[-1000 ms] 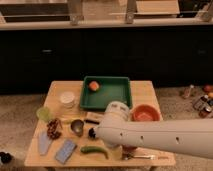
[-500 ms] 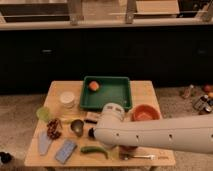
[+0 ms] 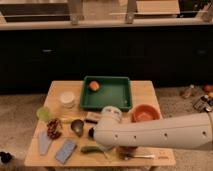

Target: Place pepper in tray

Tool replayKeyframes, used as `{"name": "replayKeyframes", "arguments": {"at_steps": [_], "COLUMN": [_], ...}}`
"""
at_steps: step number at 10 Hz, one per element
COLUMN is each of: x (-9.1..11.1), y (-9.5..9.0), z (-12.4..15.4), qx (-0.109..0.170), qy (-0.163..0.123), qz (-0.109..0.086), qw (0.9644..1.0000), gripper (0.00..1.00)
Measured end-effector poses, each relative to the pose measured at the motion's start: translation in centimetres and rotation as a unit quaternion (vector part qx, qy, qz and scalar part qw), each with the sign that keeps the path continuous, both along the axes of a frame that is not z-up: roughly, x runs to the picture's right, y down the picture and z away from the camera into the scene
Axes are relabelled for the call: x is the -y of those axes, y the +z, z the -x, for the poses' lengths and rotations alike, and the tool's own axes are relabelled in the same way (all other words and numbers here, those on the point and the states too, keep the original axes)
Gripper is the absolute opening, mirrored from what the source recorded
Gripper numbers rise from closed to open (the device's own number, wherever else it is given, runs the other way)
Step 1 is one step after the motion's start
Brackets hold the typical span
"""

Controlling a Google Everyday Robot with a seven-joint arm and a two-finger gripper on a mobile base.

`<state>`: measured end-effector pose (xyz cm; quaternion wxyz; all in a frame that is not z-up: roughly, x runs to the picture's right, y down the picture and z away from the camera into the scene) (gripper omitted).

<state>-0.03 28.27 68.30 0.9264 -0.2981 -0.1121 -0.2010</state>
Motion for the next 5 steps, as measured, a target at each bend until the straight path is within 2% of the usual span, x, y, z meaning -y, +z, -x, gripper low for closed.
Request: {"name": "replayKeyframes", "arguments": {"at_steps": [2, 5], "x": [-1.09, -1.39], "y": [1.03, 1.4], "z": [-0.02, 0.2], "qx": [0.003, -0.022], "qy": [0.009, 0.056], "qz": [0.005, 0.015], "qw": [0.9999, 0.9981], "gripper": [0.8, 0.8]}}
